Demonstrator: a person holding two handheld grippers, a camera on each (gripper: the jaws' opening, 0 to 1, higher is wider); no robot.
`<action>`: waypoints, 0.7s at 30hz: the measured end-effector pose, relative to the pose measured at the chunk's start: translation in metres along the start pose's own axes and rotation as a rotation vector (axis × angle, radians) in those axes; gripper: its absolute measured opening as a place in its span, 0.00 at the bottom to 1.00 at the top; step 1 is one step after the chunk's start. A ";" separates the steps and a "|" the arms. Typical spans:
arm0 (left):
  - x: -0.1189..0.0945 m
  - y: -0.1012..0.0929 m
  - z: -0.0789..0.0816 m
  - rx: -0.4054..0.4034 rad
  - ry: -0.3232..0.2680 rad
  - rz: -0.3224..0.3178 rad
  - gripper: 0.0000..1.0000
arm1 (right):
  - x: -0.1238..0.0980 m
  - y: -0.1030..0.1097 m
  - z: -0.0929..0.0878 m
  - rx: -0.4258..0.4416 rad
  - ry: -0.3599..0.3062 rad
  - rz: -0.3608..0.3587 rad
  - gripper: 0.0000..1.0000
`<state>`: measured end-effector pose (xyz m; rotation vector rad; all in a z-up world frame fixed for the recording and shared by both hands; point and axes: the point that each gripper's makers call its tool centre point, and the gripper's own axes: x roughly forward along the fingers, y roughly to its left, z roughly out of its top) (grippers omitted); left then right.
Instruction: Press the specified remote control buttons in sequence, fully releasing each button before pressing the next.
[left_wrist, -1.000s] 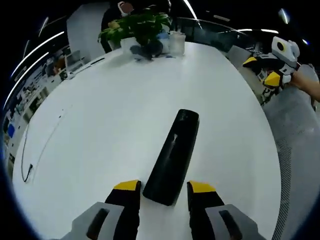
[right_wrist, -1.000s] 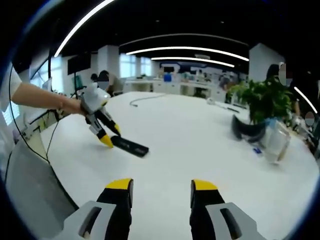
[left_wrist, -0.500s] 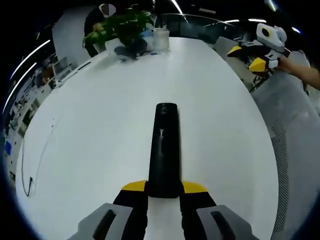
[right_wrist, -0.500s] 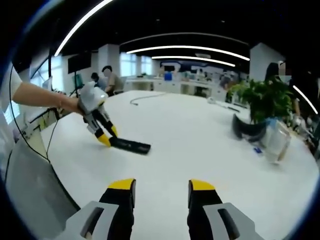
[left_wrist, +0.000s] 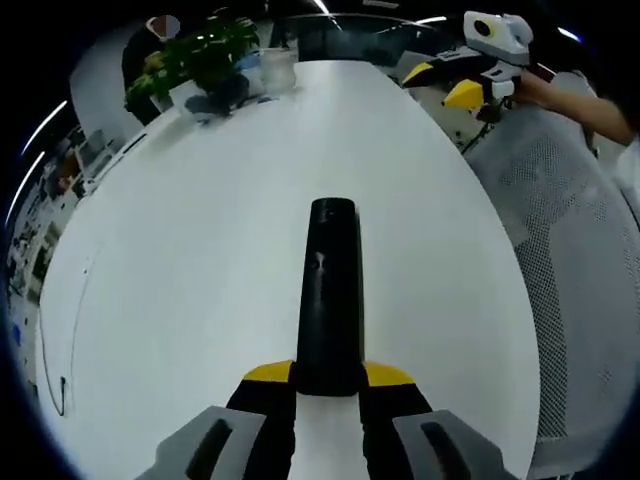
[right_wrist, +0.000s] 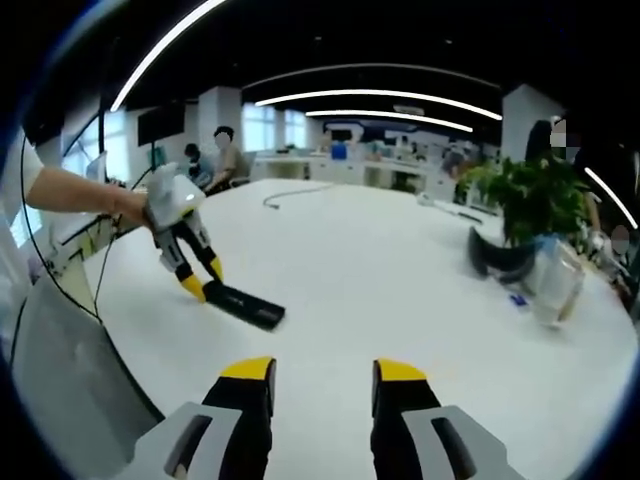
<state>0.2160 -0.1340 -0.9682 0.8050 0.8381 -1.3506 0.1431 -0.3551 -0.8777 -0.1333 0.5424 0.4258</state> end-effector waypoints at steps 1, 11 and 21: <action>0.000 -0.001 0.000 0.000 0.002 0.000 0.23 | 0.000 0.000 0.000 0.000 0.001 0.001 0.35; -0.003 -0.023 -0.003 0.018 0.059 -0.007 0.23 | 0.003 0.007 -0.004 -0.025 0.026 0.026 0.32; -0.005 -0.042 -0.006 0.042 0.036 -0.006 0.24 | 0.003 0.005 -0.005 -0.034 0.031 0.026 0.30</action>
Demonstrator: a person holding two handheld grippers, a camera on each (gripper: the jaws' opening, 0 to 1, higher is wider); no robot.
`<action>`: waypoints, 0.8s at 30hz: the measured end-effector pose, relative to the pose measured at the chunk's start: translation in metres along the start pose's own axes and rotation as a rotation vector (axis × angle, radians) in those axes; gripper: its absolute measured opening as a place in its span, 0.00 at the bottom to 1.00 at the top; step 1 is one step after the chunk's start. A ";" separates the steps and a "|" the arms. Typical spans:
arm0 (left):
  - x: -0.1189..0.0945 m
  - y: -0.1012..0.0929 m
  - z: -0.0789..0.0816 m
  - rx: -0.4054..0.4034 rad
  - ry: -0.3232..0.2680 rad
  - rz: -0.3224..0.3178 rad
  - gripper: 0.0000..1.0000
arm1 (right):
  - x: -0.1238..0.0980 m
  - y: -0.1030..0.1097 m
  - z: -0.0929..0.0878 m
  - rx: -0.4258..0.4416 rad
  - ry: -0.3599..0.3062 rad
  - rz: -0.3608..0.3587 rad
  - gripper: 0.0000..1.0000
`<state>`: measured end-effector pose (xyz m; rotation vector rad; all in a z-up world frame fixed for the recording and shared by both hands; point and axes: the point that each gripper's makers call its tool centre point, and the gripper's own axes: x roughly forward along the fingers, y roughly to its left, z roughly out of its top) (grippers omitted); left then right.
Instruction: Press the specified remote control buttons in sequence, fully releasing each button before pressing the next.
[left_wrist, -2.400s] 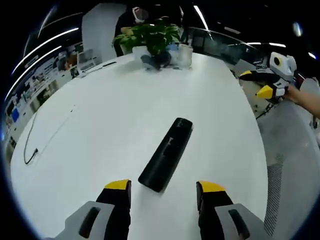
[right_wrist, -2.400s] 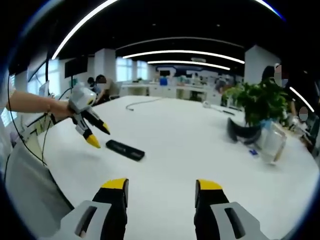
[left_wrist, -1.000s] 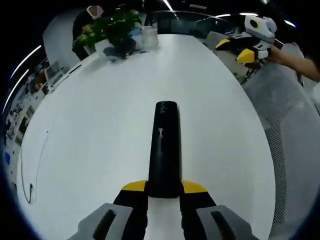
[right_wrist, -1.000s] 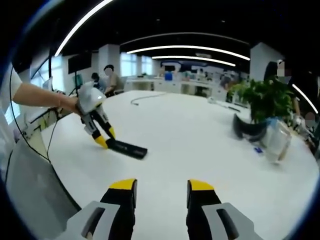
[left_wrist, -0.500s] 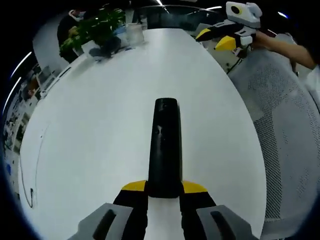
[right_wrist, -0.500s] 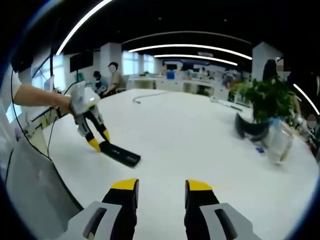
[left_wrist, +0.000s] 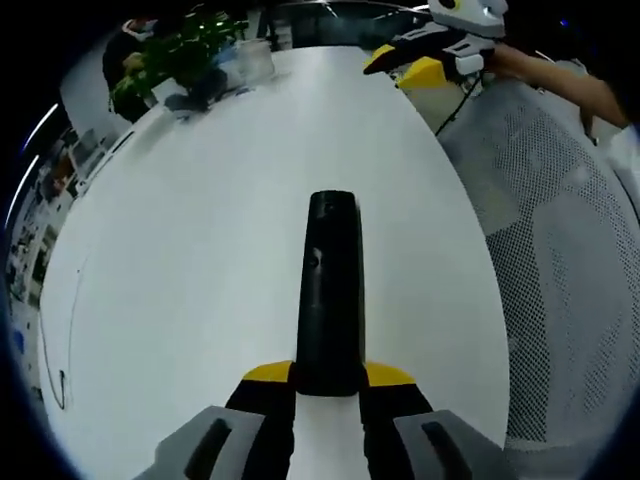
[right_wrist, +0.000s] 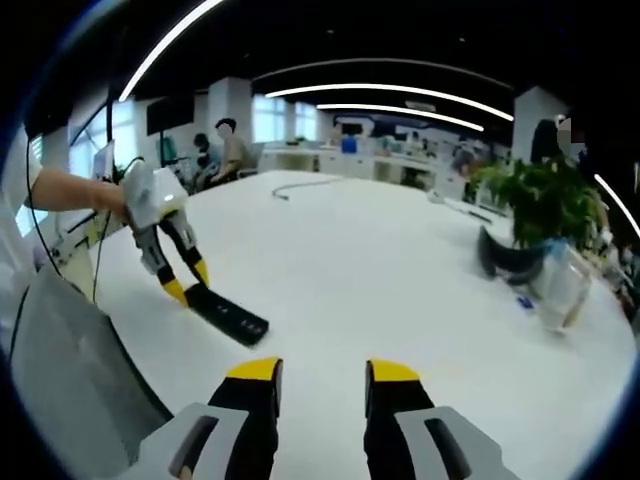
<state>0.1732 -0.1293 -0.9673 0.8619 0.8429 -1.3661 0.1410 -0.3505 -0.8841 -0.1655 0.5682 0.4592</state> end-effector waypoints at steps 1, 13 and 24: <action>0.001 0.000 0.002 0.031 -0.039 -0.026 0.24 | 0.000 0.000 0.001 0.001 -0.002 0.000 0.31; 0.004 -0.001 0.009 0.022 -0.117 -0.023 0.24 | -0.001 0.001 0.003 0.002 -0.011 -0.004 0.32; 0.006 -0.024 0.011 0.006 -0.133 -0.035 0.23 | -0.001 0.003 0.004 0.002 -0.012 0.004 0.29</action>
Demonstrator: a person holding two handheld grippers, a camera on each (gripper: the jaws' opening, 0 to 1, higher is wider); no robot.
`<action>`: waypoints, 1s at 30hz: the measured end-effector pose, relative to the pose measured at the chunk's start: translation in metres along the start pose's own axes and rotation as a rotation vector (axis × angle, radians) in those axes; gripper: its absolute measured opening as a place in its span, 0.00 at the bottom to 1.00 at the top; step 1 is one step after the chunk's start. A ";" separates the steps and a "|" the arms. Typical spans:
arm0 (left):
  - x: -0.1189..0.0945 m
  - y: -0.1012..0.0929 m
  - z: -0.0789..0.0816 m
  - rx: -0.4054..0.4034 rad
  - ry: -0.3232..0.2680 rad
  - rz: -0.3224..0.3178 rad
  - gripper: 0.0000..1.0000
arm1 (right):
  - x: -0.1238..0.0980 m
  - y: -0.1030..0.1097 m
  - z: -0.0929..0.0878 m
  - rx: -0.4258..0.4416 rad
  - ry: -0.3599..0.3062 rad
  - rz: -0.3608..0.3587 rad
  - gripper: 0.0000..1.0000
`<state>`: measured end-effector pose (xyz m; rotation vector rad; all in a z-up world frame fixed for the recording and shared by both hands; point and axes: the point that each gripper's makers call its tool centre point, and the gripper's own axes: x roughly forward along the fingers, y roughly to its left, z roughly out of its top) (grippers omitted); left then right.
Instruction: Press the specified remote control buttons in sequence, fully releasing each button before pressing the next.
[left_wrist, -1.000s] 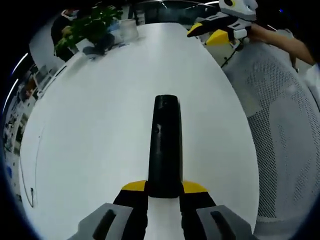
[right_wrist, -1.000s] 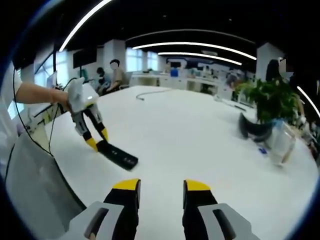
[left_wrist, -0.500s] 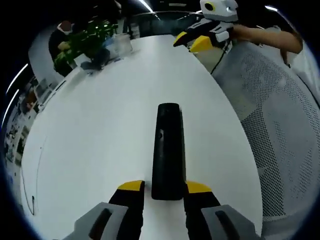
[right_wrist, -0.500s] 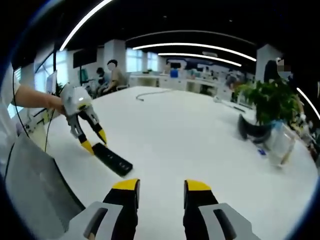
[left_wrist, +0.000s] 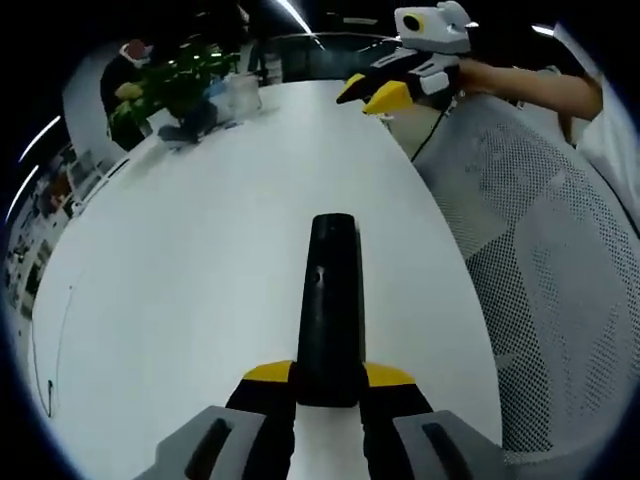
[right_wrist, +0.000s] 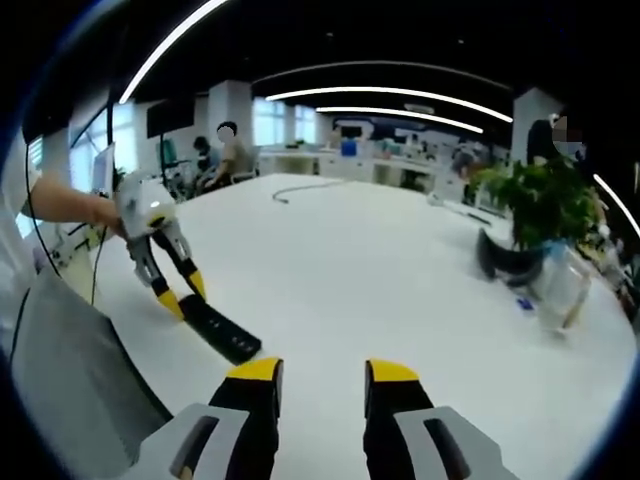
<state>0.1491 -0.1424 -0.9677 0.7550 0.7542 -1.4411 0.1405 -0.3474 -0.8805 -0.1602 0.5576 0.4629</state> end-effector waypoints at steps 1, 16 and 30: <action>0.000 -0.001 0.000 -0.001 0.004 0.002 0.23 | 0.000 0.001 0.000 -0.001 0.001 0.002 0.29; -0.002 -0.020 0.000 -0.062 0.027 0.042 0.23 | 0.002 0.005 -0.003 -0.015 0.024 0.025 0.25; -0.003 -0.041 0.001 -0.076 0.024 0.061 0.24 | 0.005 0.011 -0.008 -0.032 0.055 0.054 0.21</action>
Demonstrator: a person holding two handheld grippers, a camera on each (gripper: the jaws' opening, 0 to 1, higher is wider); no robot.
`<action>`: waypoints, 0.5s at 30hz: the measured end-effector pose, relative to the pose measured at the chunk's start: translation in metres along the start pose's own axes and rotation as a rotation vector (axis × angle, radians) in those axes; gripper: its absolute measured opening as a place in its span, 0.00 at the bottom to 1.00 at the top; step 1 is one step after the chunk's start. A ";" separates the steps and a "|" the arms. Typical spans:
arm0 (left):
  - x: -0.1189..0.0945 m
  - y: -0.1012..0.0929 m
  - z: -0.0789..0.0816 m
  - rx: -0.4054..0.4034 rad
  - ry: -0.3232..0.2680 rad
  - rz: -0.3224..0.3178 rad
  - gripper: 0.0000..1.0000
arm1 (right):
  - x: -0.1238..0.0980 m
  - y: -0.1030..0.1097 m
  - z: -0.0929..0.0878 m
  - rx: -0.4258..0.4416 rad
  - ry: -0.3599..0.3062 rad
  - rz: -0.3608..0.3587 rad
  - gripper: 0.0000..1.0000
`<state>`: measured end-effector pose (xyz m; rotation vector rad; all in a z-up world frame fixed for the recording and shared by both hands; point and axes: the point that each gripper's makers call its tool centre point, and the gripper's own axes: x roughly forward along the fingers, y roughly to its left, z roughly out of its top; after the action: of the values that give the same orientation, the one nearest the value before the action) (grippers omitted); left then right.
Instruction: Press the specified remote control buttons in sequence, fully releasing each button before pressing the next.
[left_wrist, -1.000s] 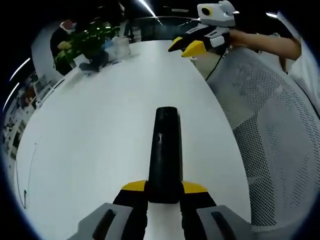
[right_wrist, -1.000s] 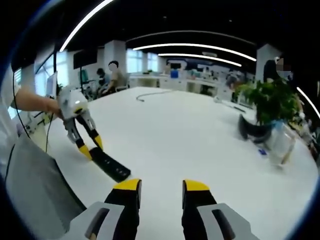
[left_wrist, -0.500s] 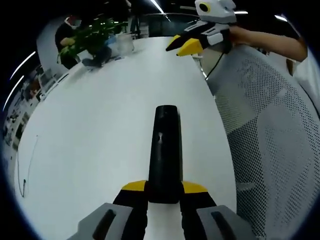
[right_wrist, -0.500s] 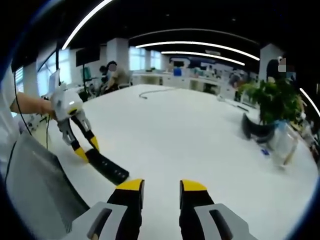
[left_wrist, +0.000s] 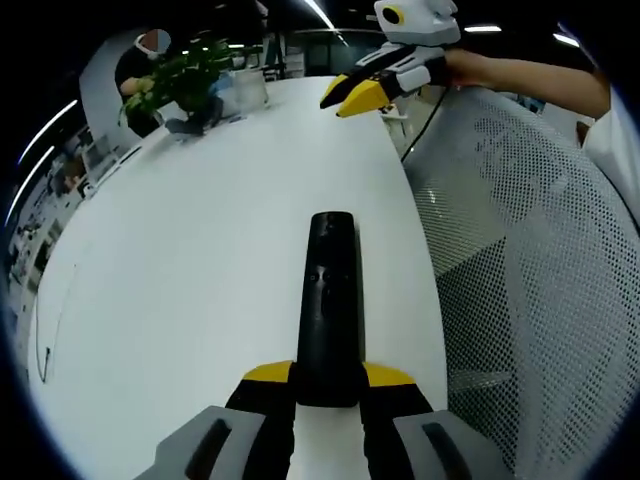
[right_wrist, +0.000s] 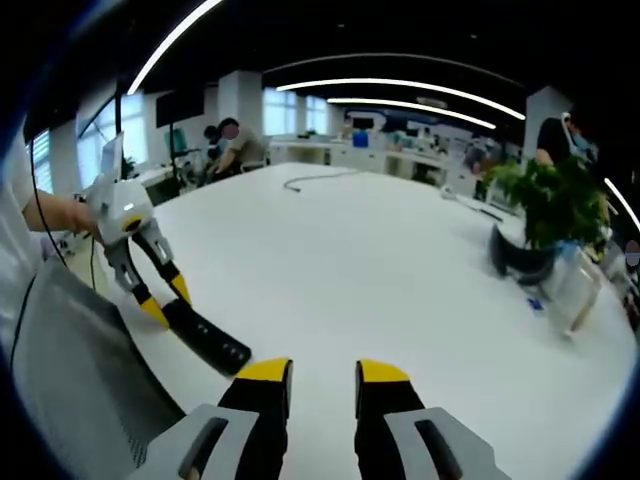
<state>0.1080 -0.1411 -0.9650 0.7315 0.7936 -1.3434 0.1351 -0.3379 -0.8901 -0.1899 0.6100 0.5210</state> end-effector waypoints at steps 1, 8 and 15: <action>0.000 -0.001 0.000 0.003 0.004 -0.001 0.24 | 0.001 0.002 -0.001 -0.001 0.005 0.008 0.21; 0.000 -0.011 -0.003 0.009 0.022 0.001 0.24 | 0.006 0.016 -0.008 -0.008 0.050 0.084 0.20; -0.001 -0.016 -0.004 0.014 0.023 -0.006 0.24 | 0.012 0.045 -0.011 -0.060 0.113 0.223 0.15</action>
<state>0.0913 -0.1383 -0.9666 0.7577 0.8054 -1.3492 0.1143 -0.2980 -0.9074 -0.2103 0.7305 0.7481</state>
